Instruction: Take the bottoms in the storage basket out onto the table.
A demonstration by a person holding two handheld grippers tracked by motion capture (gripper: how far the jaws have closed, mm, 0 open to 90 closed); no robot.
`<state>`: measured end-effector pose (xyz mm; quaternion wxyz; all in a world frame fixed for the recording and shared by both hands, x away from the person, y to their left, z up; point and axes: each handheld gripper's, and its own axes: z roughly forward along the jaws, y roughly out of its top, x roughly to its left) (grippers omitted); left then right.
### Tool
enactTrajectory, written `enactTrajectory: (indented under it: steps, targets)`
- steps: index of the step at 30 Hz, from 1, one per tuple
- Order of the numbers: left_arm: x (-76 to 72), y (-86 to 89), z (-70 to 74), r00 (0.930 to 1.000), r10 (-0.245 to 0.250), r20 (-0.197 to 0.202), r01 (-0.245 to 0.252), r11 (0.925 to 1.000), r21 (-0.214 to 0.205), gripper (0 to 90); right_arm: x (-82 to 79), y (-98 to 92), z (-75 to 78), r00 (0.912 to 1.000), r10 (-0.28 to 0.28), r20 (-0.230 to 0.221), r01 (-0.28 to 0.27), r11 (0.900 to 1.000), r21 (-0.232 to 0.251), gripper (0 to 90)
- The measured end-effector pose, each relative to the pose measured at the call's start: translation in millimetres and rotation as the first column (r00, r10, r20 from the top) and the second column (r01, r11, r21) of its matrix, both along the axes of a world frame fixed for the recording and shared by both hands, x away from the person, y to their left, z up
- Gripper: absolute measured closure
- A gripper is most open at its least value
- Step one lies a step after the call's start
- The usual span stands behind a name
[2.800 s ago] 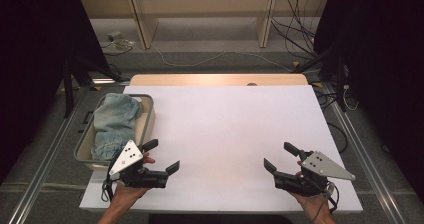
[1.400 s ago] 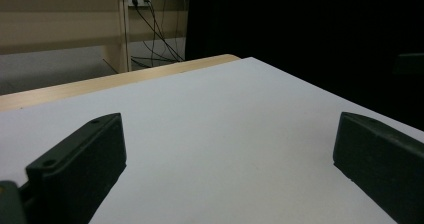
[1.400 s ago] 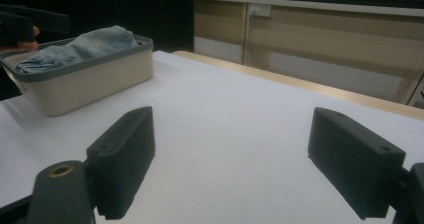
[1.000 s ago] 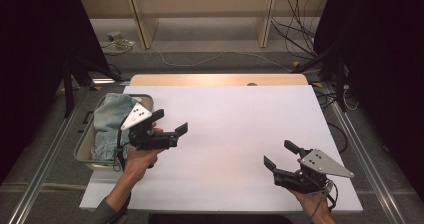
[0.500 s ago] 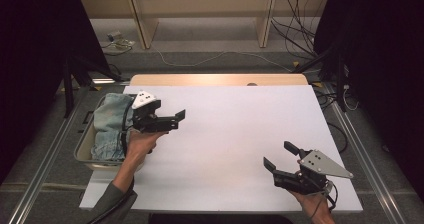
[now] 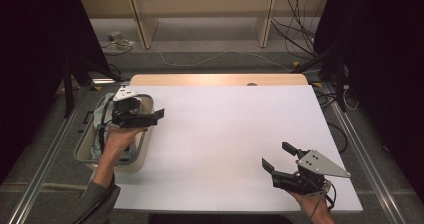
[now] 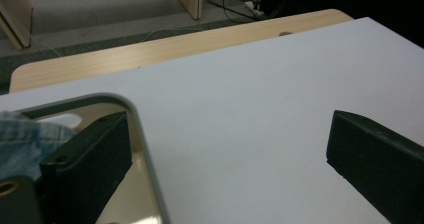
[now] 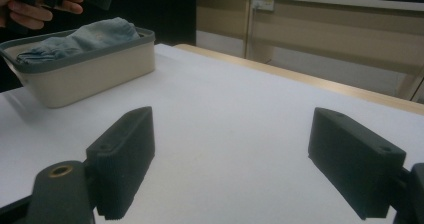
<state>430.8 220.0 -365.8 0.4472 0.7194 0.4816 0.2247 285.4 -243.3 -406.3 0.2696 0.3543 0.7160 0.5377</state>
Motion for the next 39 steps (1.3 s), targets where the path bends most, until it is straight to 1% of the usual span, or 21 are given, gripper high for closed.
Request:
enactTrajectory:
  steps: [1, 2, 3, 6, 8, 10, 17, 19, 20, 21, 22, 23, 26, 27, 29, 30, 31, 32, 35, 37, 39]
  targets:
    - [0.5, 3.8, 0.1, 0.9999, 0.005, -0.011, -0.005, 1.0000, 0.004, 3.9, 0.0, 0.0, 0.0, 1.0000, 0.000, 0.000, 0.000, 1.0000, 0.000, 19.4]
    - [1.8, 13.9, 0.1, 0.9988, 0.024, -0.043, -0.024, 0.9995, 0.019, 3.9, -0.3, 1.1, -0.1, 1.0000, 0.003, 0.000, -0.003, 1.0000, -0.003, 19.5]
    - [1.8, 13.9, 0.1, 0.9988, 0.024, -0.043, -0.024, 0.9995, 0.019, 4.0, -0.3, 1.1, -0.1, 1.0000, 0.003, 0.000, -0.003, 1.0000, -0.003, 19.5]
    - [3.4, 28.2, -1.5, 0.9953, 0.055, -0.080, -0.051, 0.9975, 0.049, 4.0, -0.5, 1.9, -0.1, 1.0000, 0.009, 0.001, -0.009, 0.9999, -0.008, 19.4]
    - [4.7, 36.4, -3.8, 0.9919, 0.081, -0.098, -0.075, 0.9954, 0.059, 4.0, -0.5, 1.9, -0.1, 0.9999, 0.010, 0.001, -0.010, 0.9999, -0.009, 19.4]
    - [5.8, 44.5, -5.8, 0.9877, 0.112, -0.109, -0.104, 0.9916, 0.076, 4.0, -0.7, 2.0, -0.2, 0.9999, 0.010, -0.001, -0.010, 0.9999, -0.013, 19.4]
    - [5.7, 68.4, -8.2, 0.9735, 0.180, -0.141, -0.168, 0.9815, 0.091, 4.5, -0.2, 2.6, -0.9, 0.9999, 0.013, -0.004, -0.013, 0.9998, -0.015, 19.4]
    - [6.2, 74.9, -10.0, 0.9671, 0.198, -0.159, -0.185, 0.9781, 0.096, 4.7, -0.2, 2.8, -0.8, 0.9999, 0.014, -0.005, -0.014, 0.9998, -0.015, 19.4]
    - [6.7, 78.6, -11.7, 0.9623, 0.217, -0.164, -0.202, 0.9739, 0.104, 4.9, -0.3, 2.9, -1.0, 0.9999, 0.014, -0.007, -0.014, 0.9998, -0.016, 19.4]
    - [7.0, 80.8, -12.6, 0.9598, 0.227, -0.165, -0.212, 0.9715, 0.107, 5.3, -0.4, 3.0, -1.1, 0.9999, 0.014, -0.007, -0.014, 0.9997, -0.018, 19.4]
    - [7.9, 87.1, -15.5, 0.9529, 0.245, -0.178, -0.230, 0.9676, 0.105, 5.6, -0.3, 3.3, -1.0, 0.9999, 0.014, -0.006, -0.014, 0.9998, -0.015, 19.4]
    - [7.9, 87.1, -15.5, 0.9529, 0.245, -0.178, -0.230, 0.9676, 0.105, 5.6, -0.3, 3.3, -1.0, 0.9999, 0.014, -0.006, -0.014, 0.9998, -0.015, 19.4]
    - [9.4, 96.0, -21.2, 0.9380, 0.267, -0.221, -0.250, 0.9628, 0.103, 5.7, -0.1, 3.8, -1.7, 0.9999, 0.012, -0.006, -0.012, 0.9997, -0.019, 19.4]
    - [9.7, 97.5, -22.5, 0.9357, 0.270, -0.227, -0.252, 0.9619, 0.106, 5.7, 0.1, 3.8, -1.7, 0.9999, 0.012, -0.008, -0.013, 0.9998, -0.018, 19.4]
    - [10.4, 100.2, -25.0, 0.9282, 0.284, -0.241, -0.262, 0.9577, 0.119, 5.7, 0.0, 4.0, -1.5, 0.9999, 0.013, -0.007, -0.013, 0.9998, -0.016, 19.4]
    - [10.9, 100.7, -26.2, 0.9239, 0.300, -0.237, -0.272, 0.9515, 0.143, 5.6, 0.0, 4.0, -1.8, 0.9999, 0.014, -0.008, -0.014, 0.9997, -0.020, 19.4]
    - [10.9, 100.7, -26.2, 0.9239, 0.300, -0.237, -0.272, 0.9515, 0.143, 5.6, 0.0, 4.0, -1.8, 0.9999, 0.014, -0.008, -0.014, 0.9997, -0.020, 19.4]
    - [11.6, 100.8, -27.2, 0.9213, 0.309, -0.236, -0.279, 0.9482, 0.152, 5.6, 0.1, 4.2, -1.9, 0.9998, 0.014, -0.010, -0.015, 0.9997, -0.019, 19.4]
    - [12.6, 102.1, -29.7, 0.9161, 0.316, -0.247, -0.283, 0.9457, 0.160, 5.7, 0.1, 4.3, -1.8, 0.9999, 0.015, -0.009, -0.015, 0.9997, -0.019, 19.4]
    - [13.6, 103.6, -31.0, 0.9108, 0.326, -0.254, -0.289, 0.9419, 0.171, 5.6, 0.0, 4.1, -1.8, 0.9998, 0.015, -0.008, -0.016, 0.9997, -0.020, 19.4]
    - [14.4, 103.9, -32.8, 0.9020, 0.341, -0.264, -0.303, 0.9367, 0.176, 5.6, 0.0, 4.1, -1.8, 0.9998, 0.015, -0.009, -0.015, 0.9997, -0.019, 19.4]
